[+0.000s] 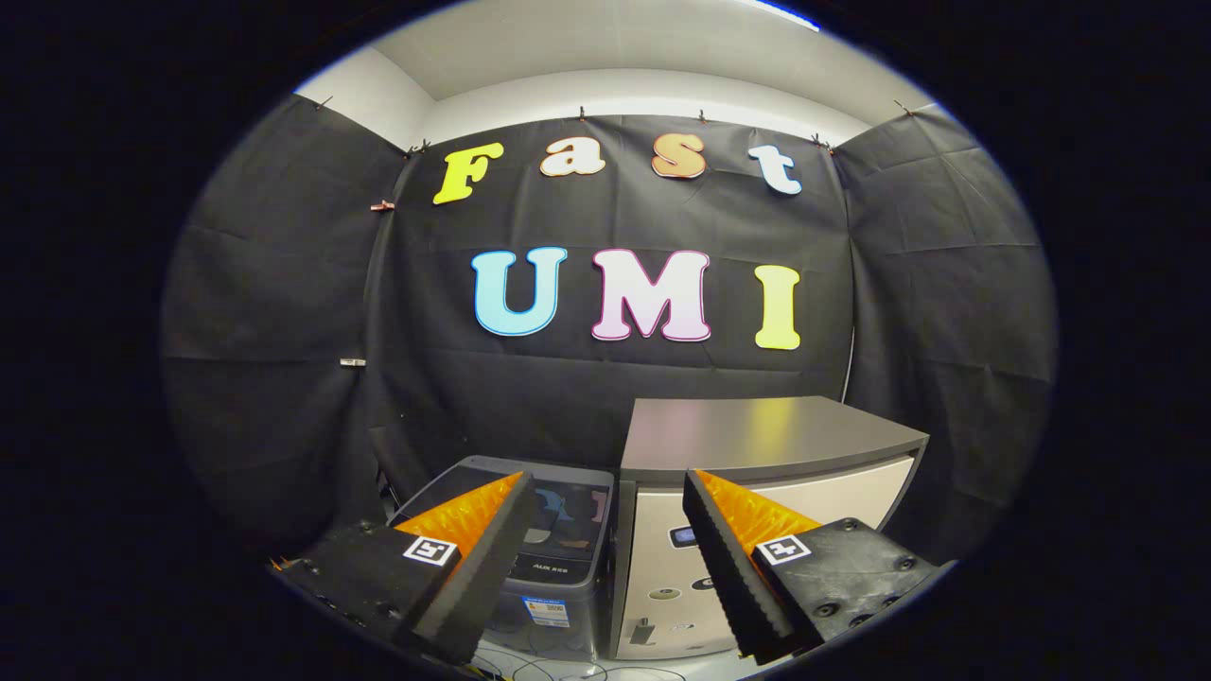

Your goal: Put the clothes into the washing machine and then close the washing machine lid.

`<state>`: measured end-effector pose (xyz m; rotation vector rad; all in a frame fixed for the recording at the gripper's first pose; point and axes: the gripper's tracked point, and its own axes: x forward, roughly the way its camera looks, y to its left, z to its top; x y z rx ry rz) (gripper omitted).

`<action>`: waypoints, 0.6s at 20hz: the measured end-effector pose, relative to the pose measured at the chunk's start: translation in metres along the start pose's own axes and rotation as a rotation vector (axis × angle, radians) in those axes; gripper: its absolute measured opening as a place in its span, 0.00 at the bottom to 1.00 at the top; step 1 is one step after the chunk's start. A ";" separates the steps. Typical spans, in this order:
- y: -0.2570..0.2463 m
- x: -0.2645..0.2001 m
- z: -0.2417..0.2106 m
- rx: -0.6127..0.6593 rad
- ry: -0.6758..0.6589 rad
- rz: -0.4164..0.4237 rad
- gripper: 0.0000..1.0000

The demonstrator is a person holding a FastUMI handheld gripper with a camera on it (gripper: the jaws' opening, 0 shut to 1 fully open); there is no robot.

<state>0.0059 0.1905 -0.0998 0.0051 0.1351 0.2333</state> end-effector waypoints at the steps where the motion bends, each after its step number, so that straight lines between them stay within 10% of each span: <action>1: 0.000 0.001 -0.001 0.006 0.003 0.000 0.99; 12: -0.007 0.000 -0.003 -0.011 0.010 -0.022 0.99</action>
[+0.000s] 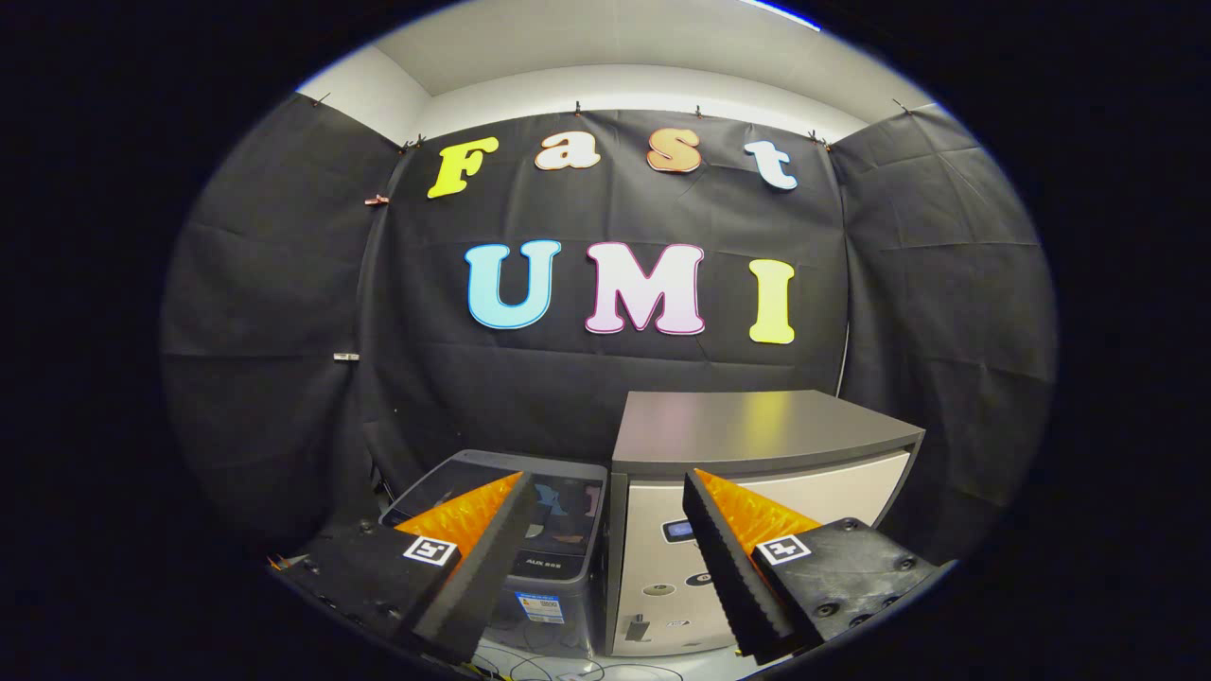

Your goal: Put the clothes into the washing machine and then close the washing machine lid.

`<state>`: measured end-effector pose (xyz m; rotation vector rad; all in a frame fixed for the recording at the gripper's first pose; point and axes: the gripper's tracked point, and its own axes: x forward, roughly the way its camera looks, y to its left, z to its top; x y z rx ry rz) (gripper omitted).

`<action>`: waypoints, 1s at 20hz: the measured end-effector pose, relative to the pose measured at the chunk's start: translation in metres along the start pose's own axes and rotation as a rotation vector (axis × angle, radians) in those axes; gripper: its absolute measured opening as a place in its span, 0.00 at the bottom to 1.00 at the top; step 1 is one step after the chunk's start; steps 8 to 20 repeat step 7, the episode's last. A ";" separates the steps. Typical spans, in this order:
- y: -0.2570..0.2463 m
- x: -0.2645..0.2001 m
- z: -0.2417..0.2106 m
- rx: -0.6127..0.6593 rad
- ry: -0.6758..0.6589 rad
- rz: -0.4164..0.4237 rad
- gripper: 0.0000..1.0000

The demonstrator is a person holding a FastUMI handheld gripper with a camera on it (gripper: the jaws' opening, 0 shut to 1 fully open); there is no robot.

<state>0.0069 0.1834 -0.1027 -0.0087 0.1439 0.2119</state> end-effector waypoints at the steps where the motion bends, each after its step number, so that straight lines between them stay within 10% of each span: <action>1: -0.001 0.000 0.000 -0.003 0.001 -0.002 0.99; 20: 0.002 -0.001 0.001 0.000 -0.004 -0.001 0.99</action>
